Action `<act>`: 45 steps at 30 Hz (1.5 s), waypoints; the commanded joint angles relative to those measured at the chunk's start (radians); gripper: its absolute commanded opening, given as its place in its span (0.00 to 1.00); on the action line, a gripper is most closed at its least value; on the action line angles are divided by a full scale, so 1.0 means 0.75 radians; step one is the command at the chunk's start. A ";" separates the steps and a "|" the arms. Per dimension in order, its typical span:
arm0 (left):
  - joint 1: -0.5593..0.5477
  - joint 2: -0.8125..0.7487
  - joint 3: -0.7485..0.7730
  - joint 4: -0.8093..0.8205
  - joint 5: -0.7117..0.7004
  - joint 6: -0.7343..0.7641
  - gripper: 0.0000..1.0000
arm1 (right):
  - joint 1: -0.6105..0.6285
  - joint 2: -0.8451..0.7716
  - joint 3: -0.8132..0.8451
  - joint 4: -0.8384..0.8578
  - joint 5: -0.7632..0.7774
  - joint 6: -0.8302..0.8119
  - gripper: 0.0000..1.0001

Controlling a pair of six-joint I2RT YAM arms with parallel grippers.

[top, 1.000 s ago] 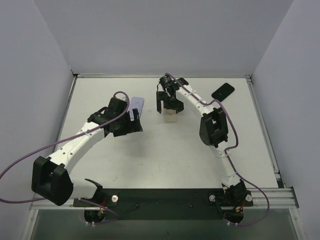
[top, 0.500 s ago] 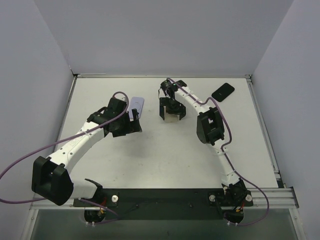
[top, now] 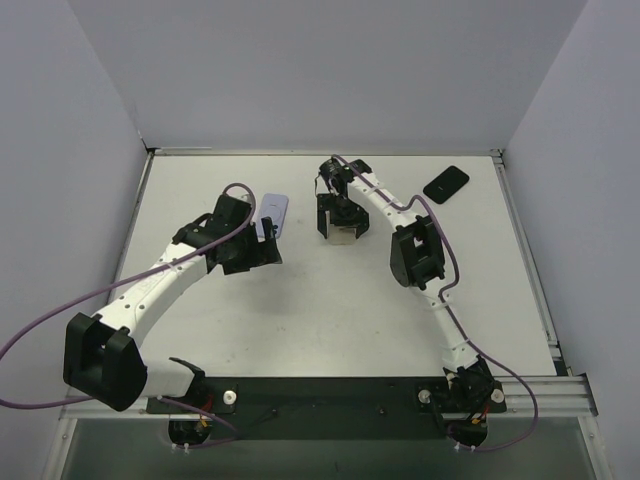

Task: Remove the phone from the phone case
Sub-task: Pick up the phone at the center of the board.

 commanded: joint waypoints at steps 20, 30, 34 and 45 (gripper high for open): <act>0.028 0.013 -0.026 0.083 0.141 -0.091 0.97 | 0.015 -0.436 -0.620 0.161 -0.039 -0.037 0.32; -0.015 0.220 -0.049 0.307 0.378 -0.279 0.96 | 0.021 -0.947 -1.406 0.519 -0.270 0.029 0.29; -0.040 0.324 -0.110 0.475 0.591 -0.366 0.95 | 0.021 -1.084 -1.537 0.619 -0.382 0.061 0.28; -0.140 0.691 0.045 0.725 0.718 -0.523 0.93 | 0.023 -1.207 -1.666 0.681 -0.503 0.086 0.25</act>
